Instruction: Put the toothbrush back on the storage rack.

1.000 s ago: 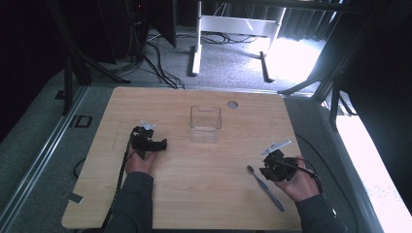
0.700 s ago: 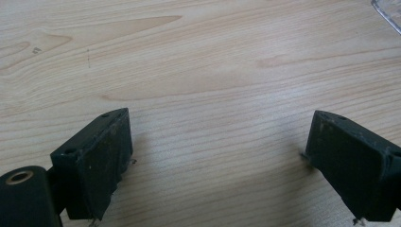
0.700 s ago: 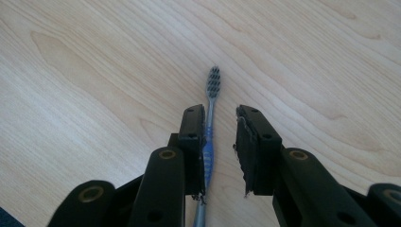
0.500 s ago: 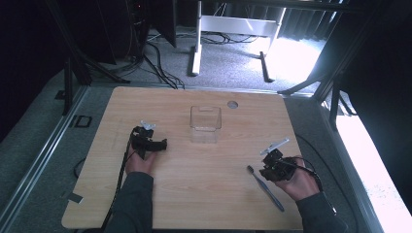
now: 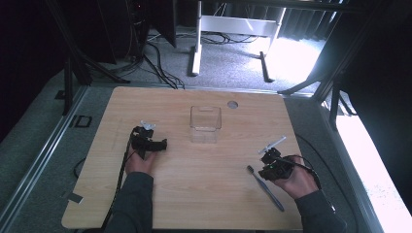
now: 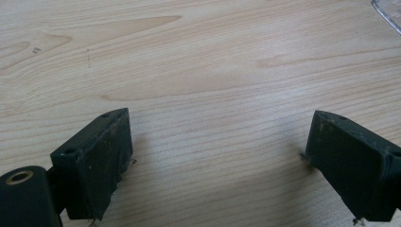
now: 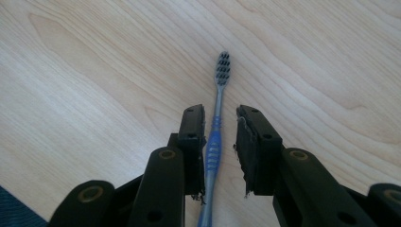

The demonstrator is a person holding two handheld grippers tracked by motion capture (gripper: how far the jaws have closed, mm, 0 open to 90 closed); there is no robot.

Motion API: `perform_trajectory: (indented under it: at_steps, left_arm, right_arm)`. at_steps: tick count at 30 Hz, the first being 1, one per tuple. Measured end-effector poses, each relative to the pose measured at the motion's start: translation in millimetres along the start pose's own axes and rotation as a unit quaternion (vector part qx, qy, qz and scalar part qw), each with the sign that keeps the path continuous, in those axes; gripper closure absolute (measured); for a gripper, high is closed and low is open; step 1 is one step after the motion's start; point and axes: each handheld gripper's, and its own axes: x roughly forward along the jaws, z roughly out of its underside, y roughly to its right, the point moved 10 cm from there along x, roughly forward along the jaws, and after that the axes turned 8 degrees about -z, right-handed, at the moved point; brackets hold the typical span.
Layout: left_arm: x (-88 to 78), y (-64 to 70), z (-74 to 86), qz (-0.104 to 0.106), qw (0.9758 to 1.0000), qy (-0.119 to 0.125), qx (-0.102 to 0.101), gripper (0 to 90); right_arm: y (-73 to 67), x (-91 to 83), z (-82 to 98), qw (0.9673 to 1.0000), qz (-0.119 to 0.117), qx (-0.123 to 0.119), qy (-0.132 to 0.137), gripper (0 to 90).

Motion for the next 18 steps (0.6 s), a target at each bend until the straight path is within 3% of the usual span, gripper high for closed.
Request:
perform_trajectory:
  at_steps: [18]
  left_arm:
    - [0.0, 0.0, 0.0, 0.0, 1.0, 0.0, 0.0, 8.2]
  right_arm:
    - [0.8, 4.1, -1.6, 0.9995, -0.013, 0.005, -0.029, 72.2]
